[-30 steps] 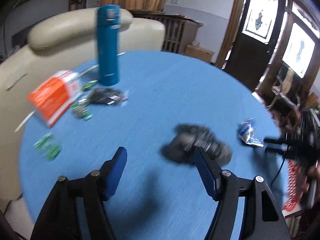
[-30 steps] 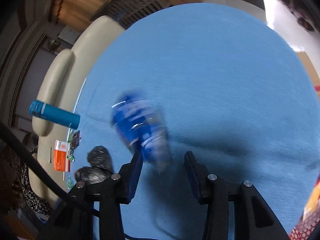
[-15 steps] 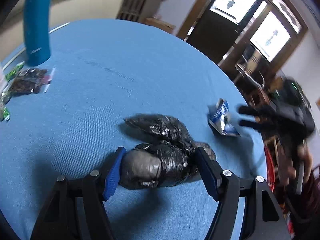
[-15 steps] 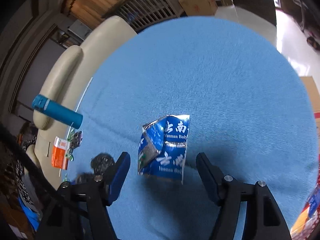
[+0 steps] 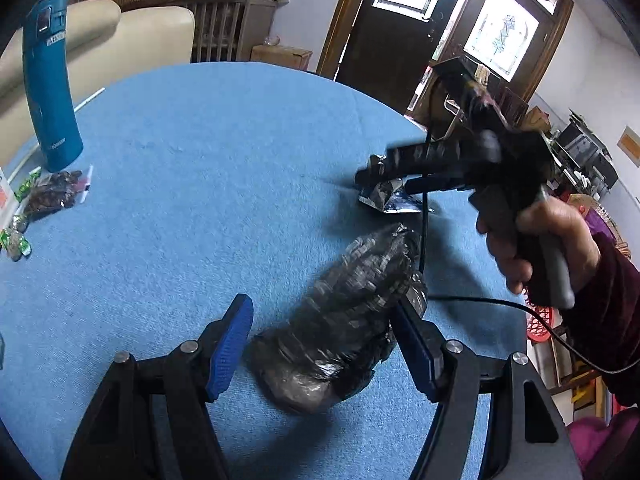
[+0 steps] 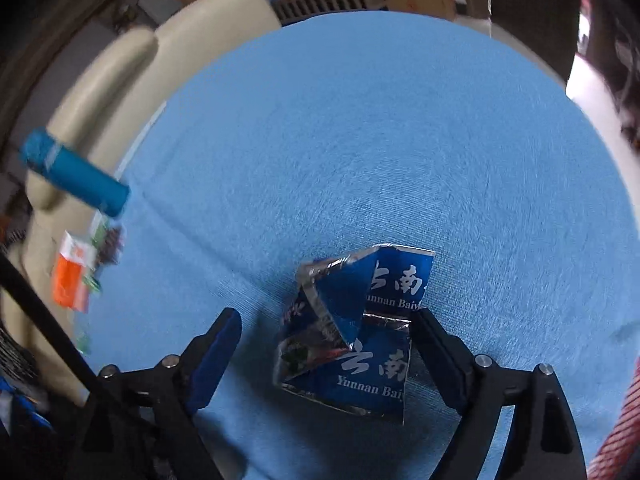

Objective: Collect trash
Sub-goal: 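Grasp the blue snack wrapper with the right tool while the left tool grasps the black bag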

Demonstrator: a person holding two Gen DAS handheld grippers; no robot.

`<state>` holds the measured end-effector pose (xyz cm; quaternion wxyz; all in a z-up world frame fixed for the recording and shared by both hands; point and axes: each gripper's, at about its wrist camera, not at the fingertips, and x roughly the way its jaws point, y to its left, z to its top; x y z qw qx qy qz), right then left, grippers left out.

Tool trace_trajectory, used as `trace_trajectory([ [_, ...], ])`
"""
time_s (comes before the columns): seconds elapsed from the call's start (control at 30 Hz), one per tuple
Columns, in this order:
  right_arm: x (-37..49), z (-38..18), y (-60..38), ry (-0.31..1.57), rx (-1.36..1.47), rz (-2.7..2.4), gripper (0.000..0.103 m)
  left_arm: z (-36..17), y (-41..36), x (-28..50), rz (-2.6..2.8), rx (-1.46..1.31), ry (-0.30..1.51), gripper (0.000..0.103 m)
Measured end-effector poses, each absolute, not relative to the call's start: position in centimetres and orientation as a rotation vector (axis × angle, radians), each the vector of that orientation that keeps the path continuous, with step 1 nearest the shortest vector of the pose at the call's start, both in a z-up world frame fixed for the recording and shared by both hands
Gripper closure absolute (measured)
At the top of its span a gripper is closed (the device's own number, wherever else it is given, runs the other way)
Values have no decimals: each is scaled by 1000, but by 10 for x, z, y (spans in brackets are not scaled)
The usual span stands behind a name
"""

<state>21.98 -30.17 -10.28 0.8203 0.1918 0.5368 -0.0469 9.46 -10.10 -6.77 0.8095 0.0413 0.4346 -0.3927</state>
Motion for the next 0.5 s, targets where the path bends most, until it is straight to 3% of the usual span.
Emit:
trace_trajectory([
  [0.1,222,-105,-277,1158,218,-134,15,-70,-106,97,-833,88,940,31],
  [0.2,218,-108,-260,1132,74,-178,24,-77,-112,97,-859,85,962,31],
  [0.4,191,-99,-280,1088,167,-160,29,-87,-125,103,-870,91,973,31],
  [0.47,177,-92,-288,1059,204,-118,50,-93,-124,98,-877,95,960,31],
  [0.5,168,-86,-289,1050,196,-117,50,-94,-127,96,-883,101,957,31],
])
